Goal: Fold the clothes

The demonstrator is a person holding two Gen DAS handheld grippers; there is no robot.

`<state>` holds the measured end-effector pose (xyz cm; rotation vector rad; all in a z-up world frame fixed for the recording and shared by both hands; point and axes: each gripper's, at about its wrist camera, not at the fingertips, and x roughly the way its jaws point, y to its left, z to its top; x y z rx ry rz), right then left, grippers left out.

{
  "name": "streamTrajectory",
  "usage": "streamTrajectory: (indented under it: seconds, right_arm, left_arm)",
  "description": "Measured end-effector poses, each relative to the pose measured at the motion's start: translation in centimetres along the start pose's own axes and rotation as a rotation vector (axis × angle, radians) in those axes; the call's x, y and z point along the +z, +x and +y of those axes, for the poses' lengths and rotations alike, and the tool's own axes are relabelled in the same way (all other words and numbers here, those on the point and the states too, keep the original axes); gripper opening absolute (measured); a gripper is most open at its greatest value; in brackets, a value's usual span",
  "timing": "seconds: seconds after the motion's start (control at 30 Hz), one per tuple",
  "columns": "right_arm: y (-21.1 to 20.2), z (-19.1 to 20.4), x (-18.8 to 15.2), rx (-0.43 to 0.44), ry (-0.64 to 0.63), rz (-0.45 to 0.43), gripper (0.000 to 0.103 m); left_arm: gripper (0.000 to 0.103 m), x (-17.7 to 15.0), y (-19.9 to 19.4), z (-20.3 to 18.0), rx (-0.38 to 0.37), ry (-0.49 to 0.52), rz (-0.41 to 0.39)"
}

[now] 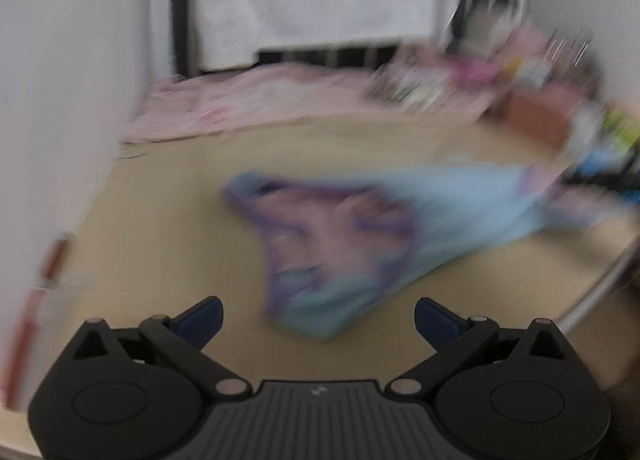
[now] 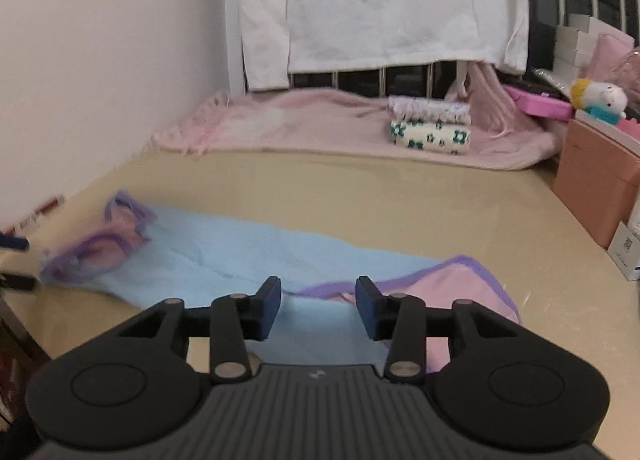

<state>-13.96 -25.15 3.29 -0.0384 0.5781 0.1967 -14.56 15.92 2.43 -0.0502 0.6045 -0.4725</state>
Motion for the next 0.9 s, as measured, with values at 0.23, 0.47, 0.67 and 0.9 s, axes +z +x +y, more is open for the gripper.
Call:
streamTrajectory:
  seconds: [0.23,0.47,0.67,0.9]
  right_arm:
    - [4.1,-1.5,0.3,0.104,0.061,0.067,0.022]
    - [0.7,-0.7,0.0,0.172,-0.037,0.053,0.000]
    - [-1.8,-2.3,-0.3,0.159,-0.013,0.002,0.032]
    - [-3.8,-3.6,-0.9,0.175,-0.006,-0.034,0.000]
  left_arm:
    - [0.071,3.8,3.2,-2.4,-0.068,-0.210,-0.028]
    - [0.056,4.5,10.6,-7.2,-0.018,-0.118,0.092]
    - [0.006,5.3,13.5,-7.9,-0.072,-0.113,0.172]
    - [0.004,5.5,8.1,-8.9,-0.103,-0.123,0.064]
